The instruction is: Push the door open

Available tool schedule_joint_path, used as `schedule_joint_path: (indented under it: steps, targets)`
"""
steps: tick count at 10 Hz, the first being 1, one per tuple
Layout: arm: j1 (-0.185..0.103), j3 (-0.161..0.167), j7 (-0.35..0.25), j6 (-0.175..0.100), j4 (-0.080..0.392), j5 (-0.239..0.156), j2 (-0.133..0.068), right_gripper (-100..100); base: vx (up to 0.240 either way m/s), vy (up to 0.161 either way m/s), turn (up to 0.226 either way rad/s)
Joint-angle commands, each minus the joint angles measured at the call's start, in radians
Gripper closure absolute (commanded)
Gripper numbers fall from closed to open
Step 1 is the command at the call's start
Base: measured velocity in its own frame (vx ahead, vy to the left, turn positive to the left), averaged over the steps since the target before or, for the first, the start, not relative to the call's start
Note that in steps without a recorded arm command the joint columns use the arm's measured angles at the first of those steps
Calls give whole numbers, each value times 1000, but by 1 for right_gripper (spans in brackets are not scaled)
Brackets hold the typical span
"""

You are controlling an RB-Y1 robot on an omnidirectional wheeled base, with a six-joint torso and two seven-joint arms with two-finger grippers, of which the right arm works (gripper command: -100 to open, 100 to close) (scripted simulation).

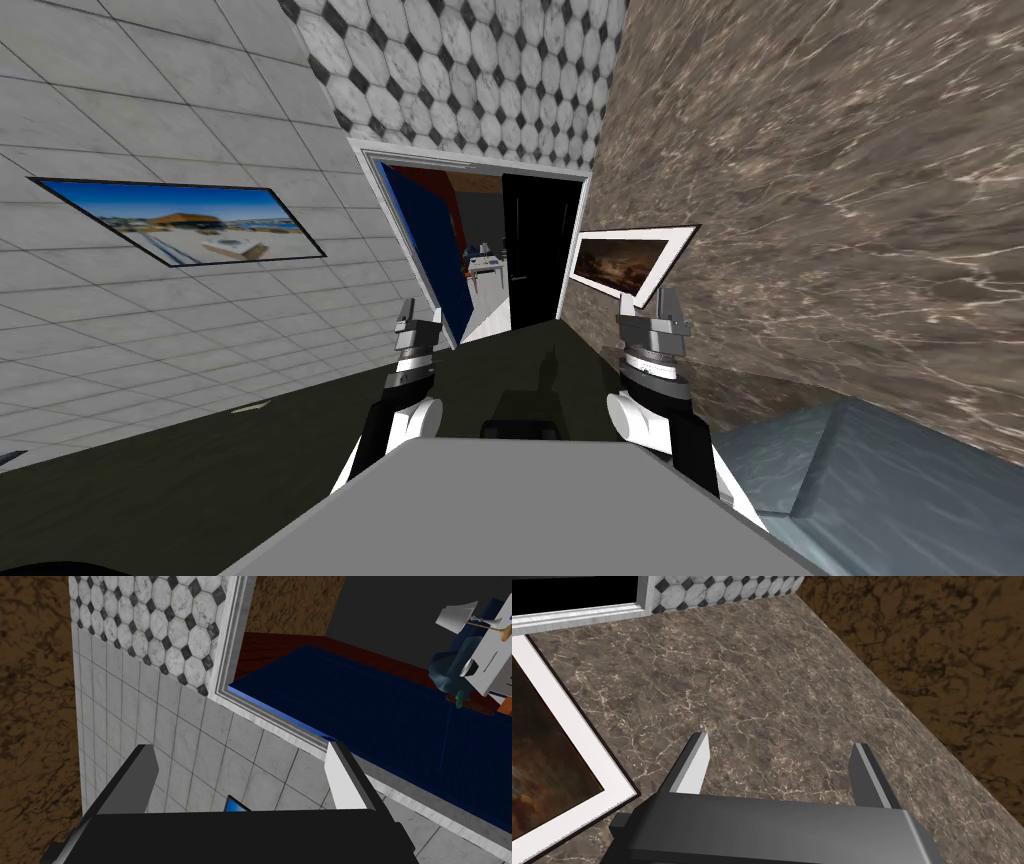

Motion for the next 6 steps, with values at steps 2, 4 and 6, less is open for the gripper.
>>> schedule_joint_path:
  steps: [2, 4, 6]
  targets:
    - [-23, 3, -1, 13, 44, 4, -17, -100, 123, -19, 42]
    - [-44, 6, -1, 25, 83, 7, -29, -100, 106, -7, 39]
    - [-70, 9, -2, 40, 132, 11, -42, -100, 123, -3, 56]
